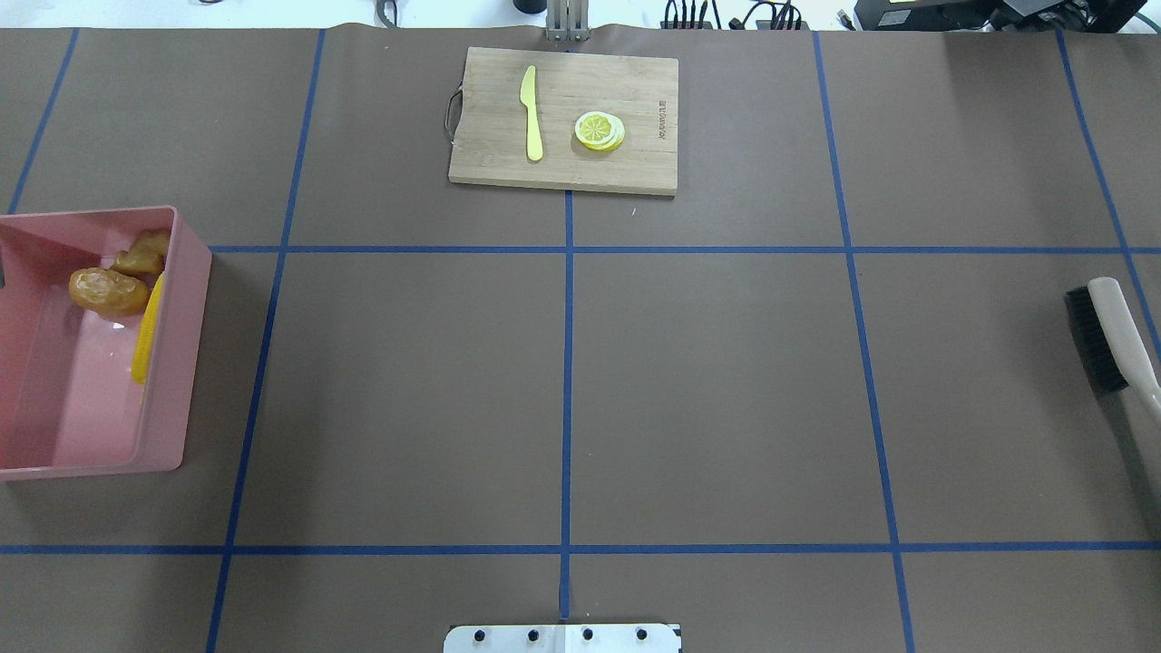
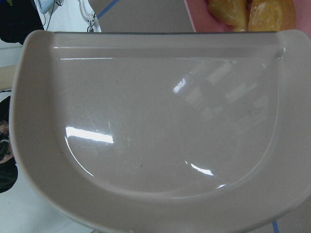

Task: Sweep and dump trash into bin
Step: 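Tilt the white dustpan with the left gripper to dump items into the bin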

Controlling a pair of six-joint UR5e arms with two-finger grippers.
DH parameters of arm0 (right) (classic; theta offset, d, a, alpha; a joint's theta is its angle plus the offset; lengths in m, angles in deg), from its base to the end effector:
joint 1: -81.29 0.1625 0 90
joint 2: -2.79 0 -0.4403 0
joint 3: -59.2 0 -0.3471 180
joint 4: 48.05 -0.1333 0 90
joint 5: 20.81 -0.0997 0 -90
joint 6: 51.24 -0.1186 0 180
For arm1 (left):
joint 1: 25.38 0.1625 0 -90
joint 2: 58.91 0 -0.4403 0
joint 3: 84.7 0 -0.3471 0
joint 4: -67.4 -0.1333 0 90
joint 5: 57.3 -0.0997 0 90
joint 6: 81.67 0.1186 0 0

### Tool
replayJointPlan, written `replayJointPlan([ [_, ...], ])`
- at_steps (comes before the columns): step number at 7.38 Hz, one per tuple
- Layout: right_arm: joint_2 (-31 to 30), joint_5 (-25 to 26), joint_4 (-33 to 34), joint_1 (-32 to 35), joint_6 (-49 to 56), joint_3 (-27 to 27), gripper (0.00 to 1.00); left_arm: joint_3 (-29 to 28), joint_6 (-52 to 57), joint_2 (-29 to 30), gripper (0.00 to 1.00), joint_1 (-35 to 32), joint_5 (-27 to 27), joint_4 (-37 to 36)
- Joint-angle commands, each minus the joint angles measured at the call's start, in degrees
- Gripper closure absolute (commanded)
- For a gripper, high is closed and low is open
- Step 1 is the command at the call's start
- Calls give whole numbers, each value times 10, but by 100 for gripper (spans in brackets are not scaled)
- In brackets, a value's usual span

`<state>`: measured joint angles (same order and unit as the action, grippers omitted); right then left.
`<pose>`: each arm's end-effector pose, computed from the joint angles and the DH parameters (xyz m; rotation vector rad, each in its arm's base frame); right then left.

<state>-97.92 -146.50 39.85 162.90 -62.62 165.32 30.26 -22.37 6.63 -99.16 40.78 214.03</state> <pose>0.0087 -0.3805 0.6449 0.0181 -0.6345 0.0096 -0.0233 -0.3375 0.5402 1.0503 -0.2648 1.2682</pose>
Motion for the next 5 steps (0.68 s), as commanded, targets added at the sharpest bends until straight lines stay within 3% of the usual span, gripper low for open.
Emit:
replayJointPlan([
  [1, 3, 0, 1, -3, 0, 0, 0, 2, -119, 8, 100, 20, 57, -14],
  [5, 35, -16, 17, -8, -2, 7, 0, 2, -392, 80, 100, 90, 203, -70],
])
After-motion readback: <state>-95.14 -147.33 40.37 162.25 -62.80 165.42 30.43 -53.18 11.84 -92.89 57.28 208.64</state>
